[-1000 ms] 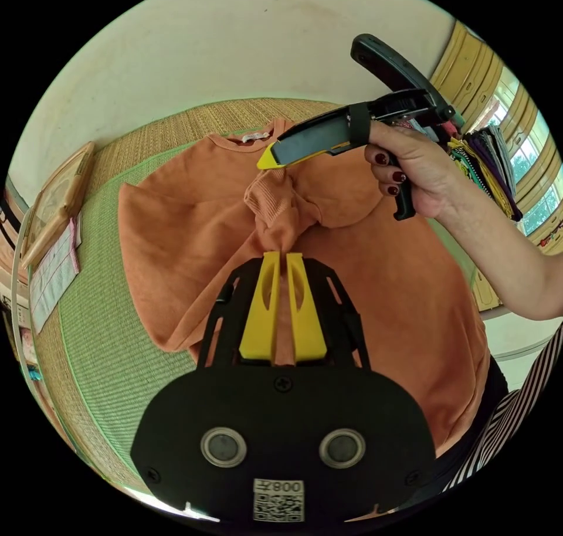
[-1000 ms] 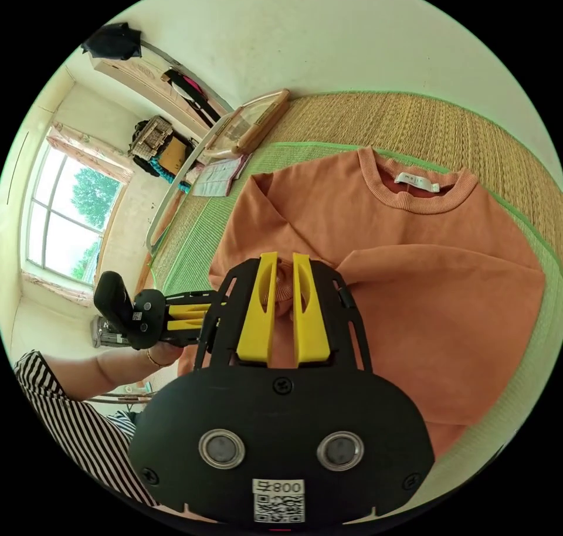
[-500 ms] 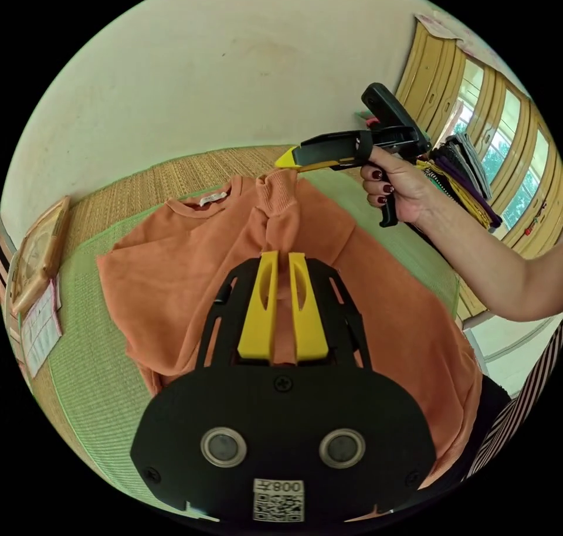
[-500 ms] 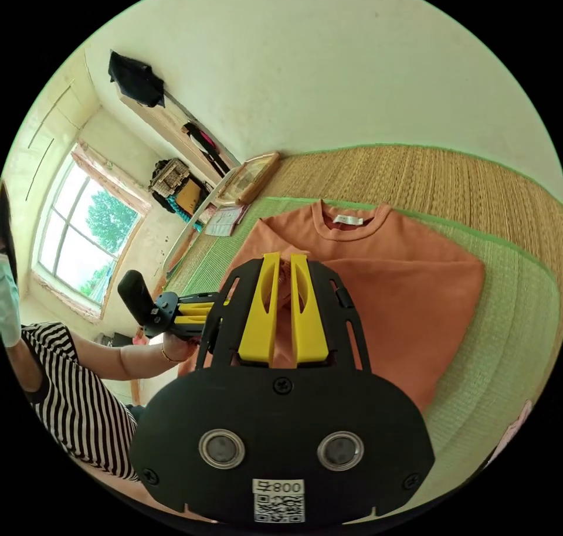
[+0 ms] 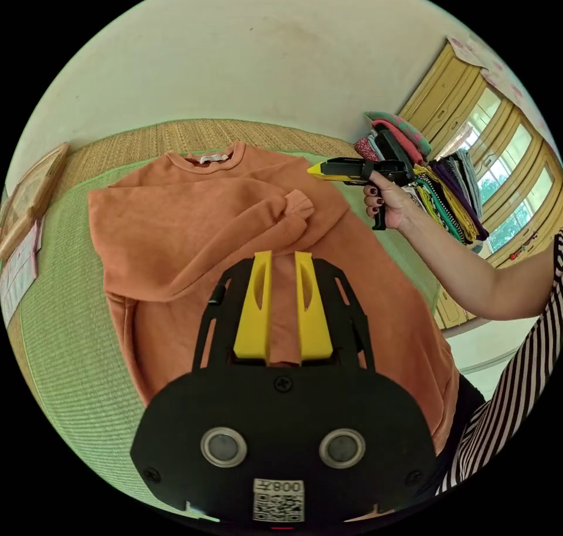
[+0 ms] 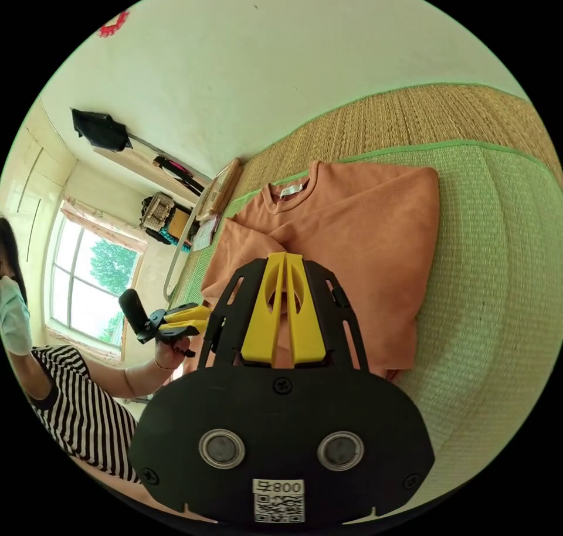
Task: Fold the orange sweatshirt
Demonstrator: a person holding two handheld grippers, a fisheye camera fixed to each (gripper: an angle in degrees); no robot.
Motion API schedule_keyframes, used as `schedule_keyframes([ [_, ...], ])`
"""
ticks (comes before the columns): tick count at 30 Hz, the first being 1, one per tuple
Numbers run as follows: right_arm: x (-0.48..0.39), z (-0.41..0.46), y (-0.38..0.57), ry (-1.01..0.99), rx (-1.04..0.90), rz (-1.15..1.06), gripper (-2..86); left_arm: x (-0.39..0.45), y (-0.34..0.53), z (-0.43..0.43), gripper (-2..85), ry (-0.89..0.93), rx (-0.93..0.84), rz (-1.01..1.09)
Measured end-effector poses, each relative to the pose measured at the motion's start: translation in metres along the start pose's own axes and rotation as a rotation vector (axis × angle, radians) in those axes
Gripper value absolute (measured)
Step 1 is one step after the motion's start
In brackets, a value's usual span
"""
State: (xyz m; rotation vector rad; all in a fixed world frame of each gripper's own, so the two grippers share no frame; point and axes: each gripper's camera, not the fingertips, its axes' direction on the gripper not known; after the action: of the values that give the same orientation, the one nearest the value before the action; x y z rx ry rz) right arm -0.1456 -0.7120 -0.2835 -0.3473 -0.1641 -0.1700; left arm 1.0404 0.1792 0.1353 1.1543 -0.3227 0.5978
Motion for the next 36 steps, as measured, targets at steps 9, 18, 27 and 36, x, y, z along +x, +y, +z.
schedule_keyframes([
  [9,-0.090,0.093,-0.005,0.085,-0.237,-0.240,0.1,-0.104,0.016,-0.014,2.1,-0.258,-0.108,-0.264],
  [18,-0.097,0.115,0.002,0.275,-0.264,-0.234,0.0,-0.146,0.025,-0.031,0.2,-0.298,-0.136,-0.290],
  [27,-0.156,0.099,-0.003,0.244,-0.190,-0.290,0.1,-0.140,0.012,-0.079,0.1,-0.288,0.104,-0.281],
  [36,-0.190,0.159,0.031,0.268,-0.321,-0.387,0.1,-0.231,-0.091,-0.023,0.2,-0.191,0.026,-0.302],
])
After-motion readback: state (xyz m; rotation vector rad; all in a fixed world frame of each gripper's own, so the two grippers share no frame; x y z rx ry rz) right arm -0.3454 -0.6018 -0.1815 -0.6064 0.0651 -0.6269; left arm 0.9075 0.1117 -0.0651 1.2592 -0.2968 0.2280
